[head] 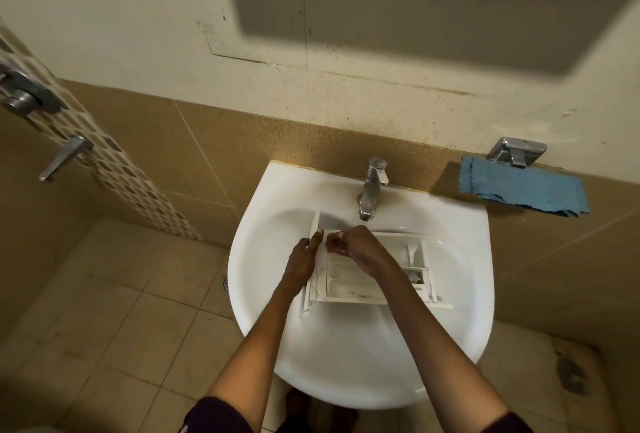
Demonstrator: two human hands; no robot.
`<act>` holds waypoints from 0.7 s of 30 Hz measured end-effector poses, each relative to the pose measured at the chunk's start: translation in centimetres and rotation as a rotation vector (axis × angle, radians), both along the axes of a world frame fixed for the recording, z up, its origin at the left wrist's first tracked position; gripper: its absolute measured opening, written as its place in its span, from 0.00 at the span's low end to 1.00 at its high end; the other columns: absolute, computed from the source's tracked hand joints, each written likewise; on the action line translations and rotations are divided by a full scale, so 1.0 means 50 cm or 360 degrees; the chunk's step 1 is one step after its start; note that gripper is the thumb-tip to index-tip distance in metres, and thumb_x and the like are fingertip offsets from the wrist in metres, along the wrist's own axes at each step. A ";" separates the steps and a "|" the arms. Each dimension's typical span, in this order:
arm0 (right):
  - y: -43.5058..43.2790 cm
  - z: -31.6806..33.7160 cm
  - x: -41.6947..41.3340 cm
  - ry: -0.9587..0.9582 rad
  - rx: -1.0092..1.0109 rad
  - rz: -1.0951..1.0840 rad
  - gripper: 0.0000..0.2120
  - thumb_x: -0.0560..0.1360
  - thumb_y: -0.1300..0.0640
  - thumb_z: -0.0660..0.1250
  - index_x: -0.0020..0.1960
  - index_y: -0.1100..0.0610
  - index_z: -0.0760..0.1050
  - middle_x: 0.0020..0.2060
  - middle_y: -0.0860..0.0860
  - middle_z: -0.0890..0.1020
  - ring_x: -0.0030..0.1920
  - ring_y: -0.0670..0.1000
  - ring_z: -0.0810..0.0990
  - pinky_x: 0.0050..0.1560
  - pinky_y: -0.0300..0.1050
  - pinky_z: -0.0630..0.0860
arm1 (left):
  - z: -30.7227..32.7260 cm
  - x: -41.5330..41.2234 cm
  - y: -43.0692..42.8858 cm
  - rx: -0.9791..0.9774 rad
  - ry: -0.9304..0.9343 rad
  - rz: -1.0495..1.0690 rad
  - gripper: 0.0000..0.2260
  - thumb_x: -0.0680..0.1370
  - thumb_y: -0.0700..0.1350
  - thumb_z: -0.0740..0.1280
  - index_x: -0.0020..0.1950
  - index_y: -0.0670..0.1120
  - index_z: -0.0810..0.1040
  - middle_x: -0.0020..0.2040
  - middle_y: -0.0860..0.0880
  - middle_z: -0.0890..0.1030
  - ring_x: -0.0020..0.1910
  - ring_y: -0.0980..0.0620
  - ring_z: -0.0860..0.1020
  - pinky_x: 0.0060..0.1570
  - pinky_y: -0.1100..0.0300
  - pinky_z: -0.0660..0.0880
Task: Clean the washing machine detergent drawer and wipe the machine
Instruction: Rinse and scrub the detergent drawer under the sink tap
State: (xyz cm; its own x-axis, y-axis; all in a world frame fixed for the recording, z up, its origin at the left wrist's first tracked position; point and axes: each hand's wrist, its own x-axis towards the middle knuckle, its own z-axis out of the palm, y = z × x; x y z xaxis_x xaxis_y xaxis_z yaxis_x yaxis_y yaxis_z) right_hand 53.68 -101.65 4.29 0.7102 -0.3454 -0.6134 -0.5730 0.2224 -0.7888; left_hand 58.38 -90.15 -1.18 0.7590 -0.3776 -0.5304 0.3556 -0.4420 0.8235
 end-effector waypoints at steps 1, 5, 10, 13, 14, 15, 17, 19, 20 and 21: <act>0.003 -0.006 0.001 0.0051 -0.0160 0.0131 0.09 0.74 0.69 0.62 0.50 0.74 0.77 0.46 0.68 0.81 0.48 0.63 0.81 0.59 0.57 0.75 | 0.001 0.000 0.000 0.0005 -0.0012 0.0003 0.30 0.76 0.65 0.56 0.59 0.40 0.76 0.55 0.43 0.79 0.53 0.45 0.77 0.58 0.50 0.72; 0.034 -0.027 -0.034 0.0205 -0.0361 0.0640 0.09 0.74 0.69 0.62 0.48 0.71 0.79 0.47 0.67 0.82 0.49 0.61 0.82 0.60 0.55 0.75 | -0.002 0.003 0.001 0.0003 -0.0044 0.0020 0.26 0.77 0.62 0.57 0.56 0.40 0.76 0.52 0.43 0.79 0.51 0.46 0.76 0.56 0.52 0.71; 0.020 -0.040 -0.033 0.0033 -0.0840 0.0389 0.10 0.76 0.65 0.62 0.53 0.64 0.80 0.51 0.59 0.83 0.54 0.57 0.80 0.51 0.39 0.71 | -0.003 0.001 0.002 0.0025 -0.0047 -0.0006 0.27 0.78 0.62 0.56 0.60 0.40 0.74 0.55 0.44 0.78 0.51 0.47 0.76 0.54 0.54 0.71; 0.025 -0.054 -0.041 0.0076 -0.0911 0.0506 0.17 0.68 0.61 0.74 0.55 0.61 0.77 0.46 0.54 0.81 0.46 0.52 0.78 0.46 0.37 0.69 | -0.005 -0.002 0.000 0.0038 -0.0067 -0.0007 0.26 0.78 0.62 0.56 0.59 0.40 0.74 0.56 0.43 0.78 0.53 0.46 0.76 0.56 0.53 0.72; 0.029 -0.059 -0.043 0.0066 -0.0929 0.0463 0.17 0.66 0.59 0.76 0.53 0.61 0.77 0.44 0.53 0.80 0.44 0.51 0.77 0.44 0.36 0.68 | -0.007 -0.003 -0.001 0.0045 -0.0070 -0.0009 0.26 0.78 0.61 0.56 0.60 0.40 0.74 0.56 0.43 0.78 0.54 0.45 0.76 0.57 0.51 0.72; 0.031 -0.063 -0.042 0.0039 -0.0939 0.0380 0.15 0.67 0.59 0.76 0.51 0.61 0.78 0.43 0.53 0.80 0.43 0.51 0.77 0.42 0.35 0.67 | -0.005 -0.003 -0.002 0.0047 -0.0072 -0.0015 0.26 0.78 0.61 0.56 0.60 0.40 0.74 0.57 0.43 0.78 0.55 0.44 0.76 0.58 0.50 0.71; 0.028 -0.067 -0.038 -0.0017 -0.0952 0.0221 0.08 0.69 0.60 0.73 0.46 0.63 0.80 0.43 0.55 0.83 0.43 0.51 0.79 0.37 0.31 0.66 | -0.003 -0.003 -0.002 0.0059 -0.0076 -0.0013 0.26 0.79 0.60 0.56 0.61 0.40 0.73 0.58 0.42 0.77 0.57 0.43 0.75 0.58 0.50 0.70; 0.021 -0.066 -0.039 -0.0022 -0.0955 0.0252 0.08 0.69 0.59 0.74 0.43 0.63 0.80 0.41 0.55 0.83 0.40 0.48 0.77 0.39 0.33 0.68 | -0.004 0.000 -0.001 0.0054 -0.0066 0.0001 0.26 0.79 0.60 0.56 0.62 0.40 0.73 0.59 0.42 0.77 0.57 0.43 0.75 0.59 0.51 0.70; 0.018 -0.065 -0.042 -0.0014 -0.0961 0.0353 0.08 0.68 0.59 0.75 0.41 0.64 0.80 0.39 0.54 0.83 0.38 0.47 0.76 0.41 0.35 0.70 | -0.006 0.000 0.000 0.0049 -0.0059 0.0001 0.26 0.79 0.60 0.56 0.63 0.40 0.72 0.59 0.43 0.76 0.57 0.44 0.75 0.59 0.51 0.70; 0.016 -0.063 -0.047 -0.0003 -0.0971 0.0485 0.08 0.67 0.60 0.75 0.40 0.63 0.80 0.36 0.52 0.81 0.35 0.45 0.75 0.40 0.36 0.70 | -0.005 -0.002 0.000 0.0041 -0.0053 0.0003 0.26 0.79 0.60 0.56 0.63 0.40 0.72 0.59 0.43 0.76 0.57 0.44 0.75 0.59 0.51 0.71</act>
State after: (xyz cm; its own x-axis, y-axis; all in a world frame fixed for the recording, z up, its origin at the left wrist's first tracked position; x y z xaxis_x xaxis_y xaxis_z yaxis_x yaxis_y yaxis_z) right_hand 51.35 -100.86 1.16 0.8315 -0.4133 -0.3712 -0.5382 -0.4337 -0.7227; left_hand 58.31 -90.17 -1.42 0.7772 -0.3625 -0.5143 0.3289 -0.4627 0.8232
